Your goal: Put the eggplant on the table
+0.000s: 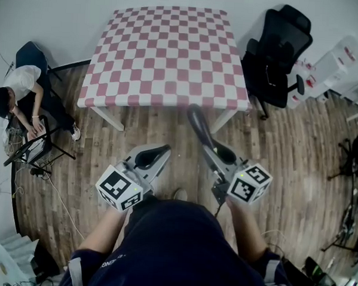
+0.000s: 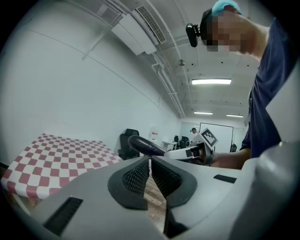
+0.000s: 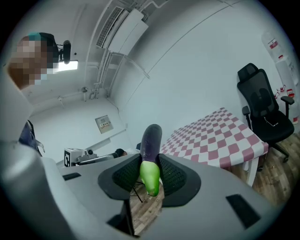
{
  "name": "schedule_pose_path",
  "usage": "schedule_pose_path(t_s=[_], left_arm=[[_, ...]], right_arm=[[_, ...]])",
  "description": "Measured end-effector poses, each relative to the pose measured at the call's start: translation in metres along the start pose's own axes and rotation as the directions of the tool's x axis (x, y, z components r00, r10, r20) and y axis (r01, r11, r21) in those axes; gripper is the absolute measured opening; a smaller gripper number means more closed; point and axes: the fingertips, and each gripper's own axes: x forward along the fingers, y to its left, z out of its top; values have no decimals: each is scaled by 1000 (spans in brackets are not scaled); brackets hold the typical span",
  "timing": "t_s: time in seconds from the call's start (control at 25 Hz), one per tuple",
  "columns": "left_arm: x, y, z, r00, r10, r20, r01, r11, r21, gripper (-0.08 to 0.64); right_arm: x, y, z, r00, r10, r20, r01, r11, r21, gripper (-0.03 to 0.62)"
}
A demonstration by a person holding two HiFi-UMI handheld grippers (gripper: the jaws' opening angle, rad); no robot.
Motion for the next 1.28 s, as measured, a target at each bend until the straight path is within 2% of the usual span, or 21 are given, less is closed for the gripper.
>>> schedule_pose_path(t_s=[0.24,0.68,0.8,0.92,1.12,1.28], left_arm=[[25,-13,-6,999,20,-29,-19,1000,12,38],[86,13,-2,999,10,-41,-9,999,34,38],[83,53,3,999,4,-46,-3,1000,17,38],[85,103,23,998,0,-55,-1,1000,-14,38],[118,168,3,998,2,-61,-4,999,-35,38],[131,241,11,997,3,-73,-7,998,-60,38]], right_arm=[[-27,-33,5,1000,-2,2,2,1000,16,130],[-22,-98,22,1000,-18,23,17,998,54,130],[15,-100,31,999,-31,10,30,997,68,130],[58,-106,58,998,-60,2,60,994,92,130],[115,-157,56,997,-80,-13,81,990,117,130],[183,-178,78,995,-91,-34,95,987,128,130]])
